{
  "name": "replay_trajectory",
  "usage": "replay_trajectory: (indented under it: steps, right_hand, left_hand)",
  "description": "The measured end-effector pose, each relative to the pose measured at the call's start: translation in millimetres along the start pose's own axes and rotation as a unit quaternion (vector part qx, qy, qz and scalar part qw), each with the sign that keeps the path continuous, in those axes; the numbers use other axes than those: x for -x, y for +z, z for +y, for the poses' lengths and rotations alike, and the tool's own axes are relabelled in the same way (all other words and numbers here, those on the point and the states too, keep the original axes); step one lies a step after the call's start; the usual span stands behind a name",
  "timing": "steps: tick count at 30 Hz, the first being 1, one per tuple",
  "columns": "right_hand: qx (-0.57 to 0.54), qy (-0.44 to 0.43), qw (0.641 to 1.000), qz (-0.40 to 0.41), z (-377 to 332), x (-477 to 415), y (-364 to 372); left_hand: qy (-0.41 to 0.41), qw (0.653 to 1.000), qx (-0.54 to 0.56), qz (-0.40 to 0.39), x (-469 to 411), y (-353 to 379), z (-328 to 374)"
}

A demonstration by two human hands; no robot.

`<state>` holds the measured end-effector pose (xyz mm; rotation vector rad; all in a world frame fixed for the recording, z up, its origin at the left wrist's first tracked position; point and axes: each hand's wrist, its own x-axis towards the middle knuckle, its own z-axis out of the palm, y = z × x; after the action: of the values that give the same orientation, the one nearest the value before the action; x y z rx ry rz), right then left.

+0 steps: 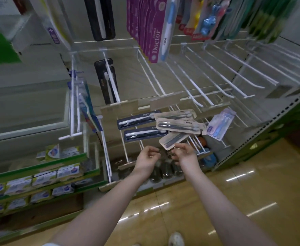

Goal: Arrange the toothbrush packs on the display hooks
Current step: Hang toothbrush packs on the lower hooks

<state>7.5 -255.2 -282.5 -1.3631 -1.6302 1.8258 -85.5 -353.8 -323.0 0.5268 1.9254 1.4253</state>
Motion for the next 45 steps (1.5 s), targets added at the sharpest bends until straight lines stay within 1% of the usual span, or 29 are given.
replay_trajectory:
  steps: [5, 9, 12, 13, 16, 19, 22, 25, 28, 32, 37, 42, 45]
  right_hand:
    - [-0.024, 0.001, 0.999, 0.046, 2, -32, -31]
    - [-0.057, 0.008, 0.997, 0.053, 3, -71, -66]
    - [-0.044, -0.009, 0.998, 0.048, 6, -110, -107]
    - [-0.056, -0.019, 0.997, 0.049, 7, -125, -122]
    - [-0.067, -0.054, 0.993, 0.075, 16, -165, -164]
    - [-0.075, -0.07, 0.991, 0.085, 26, -194, -199]
    - [-0.085, -0.04, 0.993, 0.078, 21, -213, -222]
    - [-0.062, -0.029, 0.995, 0.073, 18, -227, -237]
    - [-0.066, -0.024, 0.996, 0.057, 12, -229, -242]
    - [-0.051, 0.021, 0.998, 0.039, 18, -243, -238]
    - [-0.03, 0.07, 0.997, 0.003, 28, -260, -231]
    - [-0.043, 0.094, 0.995, 0.009, 30, -268, -230]
    - [-0.052, 0.105, 0.993, 0.014, 31, -269, -228]
  left_hand:
    - [0.004, 0.998, -0.033, -0.044, -11, 26, 11]
    - [0.014, 0.996, -0.075, -0.053, -32, 56, 25]
    - [0.025, 0.989, -0.141, -0.031, -58, 87, 40]
    - [0.035, 0.984, -0.173, -0.018, -69, 98, 43]
    - [0.065, 0.95, -0.304, -0.012, -95, 130, 51]
    - [0.09, 0.896, -0.434, 0.008, -119, 154, 56]
    - [0.08, 0.862, -0.501, 0.02, -145, 170, 56]
    - [0.043, 0.84, -0.541, 0.017, -158, 177, 53]
    - [0.025, 0.802, -0.597, -0.012, -166, 179, 48]
    - [0.004, 0.791, -0.612, -0.011, -174, 179, 46]
    - [0.006, 0.766, -0.643, -0.011, -183, 184, 48]
    - [-0.001, 0.728, -0.686, -0.023, -189, 190, 56]
    - [0.016, 0.708, -0.706, -0.017, -190, 192, 60]
